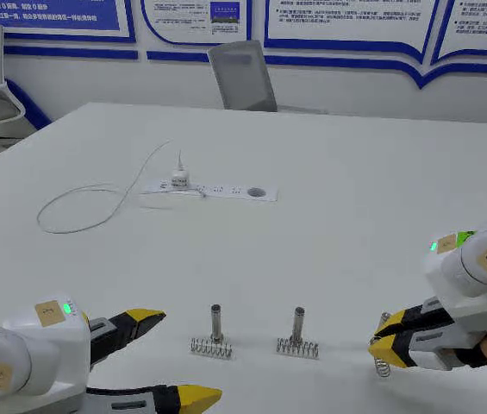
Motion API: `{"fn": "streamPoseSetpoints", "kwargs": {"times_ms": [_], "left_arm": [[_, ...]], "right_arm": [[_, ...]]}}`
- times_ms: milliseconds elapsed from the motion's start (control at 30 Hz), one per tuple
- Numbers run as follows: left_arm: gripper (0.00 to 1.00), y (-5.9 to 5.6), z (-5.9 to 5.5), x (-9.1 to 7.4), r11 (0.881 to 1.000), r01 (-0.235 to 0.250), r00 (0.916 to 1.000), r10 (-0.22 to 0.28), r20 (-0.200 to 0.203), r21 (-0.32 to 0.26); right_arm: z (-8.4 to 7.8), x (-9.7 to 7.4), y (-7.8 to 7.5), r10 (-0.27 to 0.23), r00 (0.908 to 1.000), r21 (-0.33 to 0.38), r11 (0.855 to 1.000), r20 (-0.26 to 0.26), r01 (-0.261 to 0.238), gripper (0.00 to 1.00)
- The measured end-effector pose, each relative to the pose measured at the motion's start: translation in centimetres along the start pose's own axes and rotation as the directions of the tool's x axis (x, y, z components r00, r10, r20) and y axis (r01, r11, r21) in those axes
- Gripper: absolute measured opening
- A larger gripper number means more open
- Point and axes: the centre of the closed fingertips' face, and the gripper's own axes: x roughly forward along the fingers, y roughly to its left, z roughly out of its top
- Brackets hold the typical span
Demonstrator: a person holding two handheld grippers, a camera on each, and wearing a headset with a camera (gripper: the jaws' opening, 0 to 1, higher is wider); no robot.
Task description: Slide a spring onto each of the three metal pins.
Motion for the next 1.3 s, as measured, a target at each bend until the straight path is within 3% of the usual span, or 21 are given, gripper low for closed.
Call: {"fn": "streamPoseSetpoints", "kwargs": {"times_ms": [767, 1300], "left_arm": [[0.74, 0.0, 0.0, -0.1, 1.000, -0.004, 1.0000, 0.004, 0.000, 0.002], [0.74, -0.1, 0.1, -0.1, 1.000, -0.001, 1.0000, 0.001, 0.000, 0.004]], "right_arm": [[1.6, -2.1, -0.1, -0.012, 0.9924, 0.032, 0.999, 0.123, 0.008, 0.12], [3.4, -4.0, -0.6, -0.046, 0.9785, 0.049, 0.998, 0.201, 0.037, 0.12]]}}
